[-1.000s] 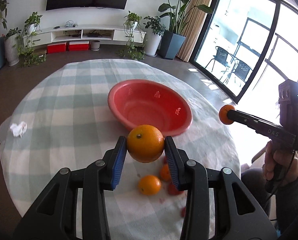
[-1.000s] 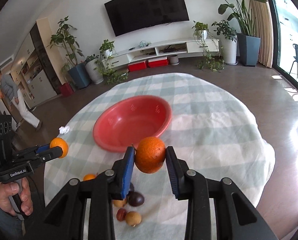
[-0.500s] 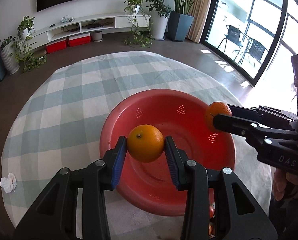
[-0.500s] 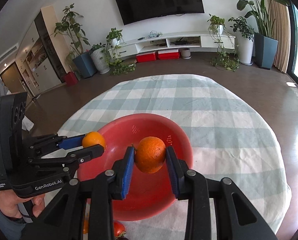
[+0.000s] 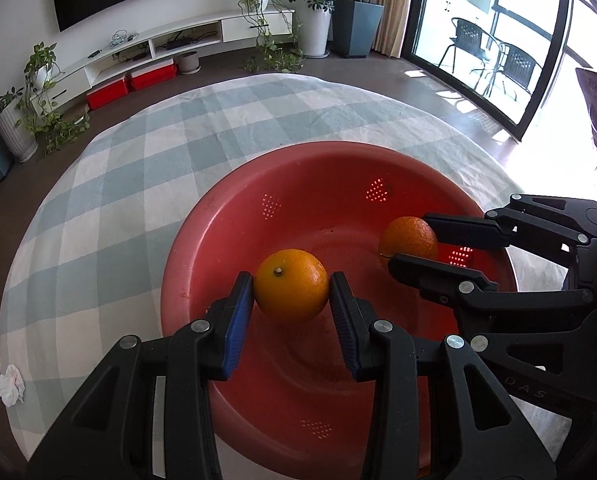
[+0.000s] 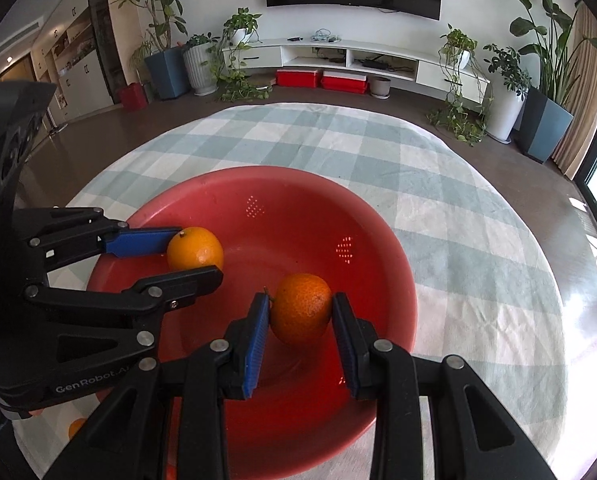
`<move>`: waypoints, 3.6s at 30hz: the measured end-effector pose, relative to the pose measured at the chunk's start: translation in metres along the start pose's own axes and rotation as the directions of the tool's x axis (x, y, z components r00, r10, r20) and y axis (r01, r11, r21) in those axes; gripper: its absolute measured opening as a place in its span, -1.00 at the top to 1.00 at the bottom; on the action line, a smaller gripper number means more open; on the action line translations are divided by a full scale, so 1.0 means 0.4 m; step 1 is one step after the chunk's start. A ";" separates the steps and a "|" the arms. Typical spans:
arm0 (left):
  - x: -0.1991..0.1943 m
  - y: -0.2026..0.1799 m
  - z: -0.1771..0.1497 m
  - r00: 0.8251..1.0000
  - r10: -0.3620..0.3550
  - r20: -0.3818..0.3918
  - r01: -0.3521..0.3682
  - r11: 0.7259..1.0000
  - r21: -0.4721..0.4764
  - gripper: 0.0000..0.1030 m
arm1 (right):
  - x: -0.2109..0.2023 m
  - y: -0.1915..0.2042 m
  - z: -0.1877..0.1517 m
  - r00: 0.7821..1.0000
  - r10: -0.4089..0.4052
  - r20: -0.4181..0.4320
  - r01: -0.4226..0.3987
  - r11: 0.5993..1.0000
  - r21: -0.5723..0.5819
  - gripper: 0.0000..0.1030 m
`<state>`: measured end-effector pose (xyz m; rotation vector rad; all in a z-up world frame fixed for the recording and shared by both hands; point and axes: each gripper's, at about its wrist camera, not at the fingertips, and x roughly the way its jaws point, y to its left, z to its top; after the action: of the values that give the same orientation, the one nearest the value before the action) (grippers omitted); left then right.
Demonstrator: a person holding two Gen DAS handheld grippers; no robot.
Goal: Organize fruits
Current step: 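Carry both oranges over the red basin and lower them inside, then open both grippers to release the oranges and withdraw from the basin, then grasp an orange with the left gripper while the right gripper grasps a brown fruit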
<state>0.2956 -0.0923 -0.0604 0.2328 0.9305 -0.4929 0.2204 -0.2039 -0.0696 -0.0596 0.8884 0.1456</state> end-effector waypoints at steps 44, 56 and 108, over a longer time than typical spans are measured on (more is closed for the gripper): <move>-0.081 -0.003 0.011 0.996 0.080 0.034 -0.081 0.996 0.040 0.02 | -0.040 -0.012 -0.001 0.997 -0.009 0.079 0.008 1.000 0.005 -0.24; -0.383 -0.007 -0.188 0.977 0.050 0.208 -0.042 0.998 -0.045 -0.72 | -0.288 -0.041 -0.078 0.942 0.065 0.329 -0.120 0.981 0.149 -0.67; -0.166 -0.086 -0.377 0.965 -0.210 -0.154 0.252 0.905 0.343 0.32 | -0.369 0.084 -0.431 0.986 0.121 0.117 -0.148 0.952 0.268 -0.54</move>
<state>0.1386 -0.0417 -0.0936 0.4914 0.9801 -0.8813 -0.0089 -0.2050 -0.0630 0.2677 0.8063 0.1491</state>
